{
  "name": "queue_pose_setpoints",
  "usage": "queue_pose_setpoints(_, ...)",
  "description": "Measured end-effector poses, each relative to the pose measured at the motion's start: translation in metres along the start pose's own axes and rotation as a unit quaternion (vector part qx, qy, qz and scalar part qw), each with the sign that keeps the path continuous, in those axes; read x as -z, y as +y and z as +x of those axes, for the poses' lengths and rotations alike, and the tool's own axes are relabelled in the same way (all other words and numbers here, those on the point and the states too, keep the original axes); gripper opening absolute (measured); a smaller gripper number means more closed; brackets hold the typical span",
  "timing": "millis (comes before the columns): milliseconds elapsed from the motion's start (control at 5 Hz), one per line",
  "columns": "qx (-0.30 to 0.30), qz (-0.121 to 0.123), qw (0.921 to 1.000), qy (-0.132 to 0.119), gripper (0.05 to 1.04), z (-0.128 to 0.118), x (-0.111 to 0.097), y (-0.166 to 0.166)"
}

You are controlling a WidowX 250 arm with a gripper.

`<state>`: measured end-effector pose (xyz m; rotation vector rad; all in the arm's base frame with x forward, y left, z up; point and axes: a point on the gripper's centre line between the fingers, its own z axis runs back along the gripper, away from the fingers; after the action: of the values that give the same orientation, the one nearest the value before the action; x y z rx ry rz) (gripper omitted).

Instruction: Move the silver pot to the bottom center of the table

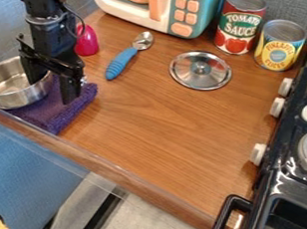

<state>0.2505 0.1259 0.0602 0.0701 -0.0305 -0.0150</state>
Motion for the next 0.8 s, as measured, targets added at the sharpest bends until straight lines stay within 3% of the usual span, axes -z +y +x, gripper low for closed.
queue_pose_setpoints(200,0.001,-0.008,1.0000,-0.004,0.975,-0.0001,-0.0003,-0.0004)
queue_pose_setpoints(600,-0.010,-0.012,0.9998,-0.009,0.372,-0.0017,-0.0009,0.0044)
queue_pose_setpoints(800,-0.011,-0.009,0.9999,-0.008,0.159,-0.0020,-0.0009,0.0051)
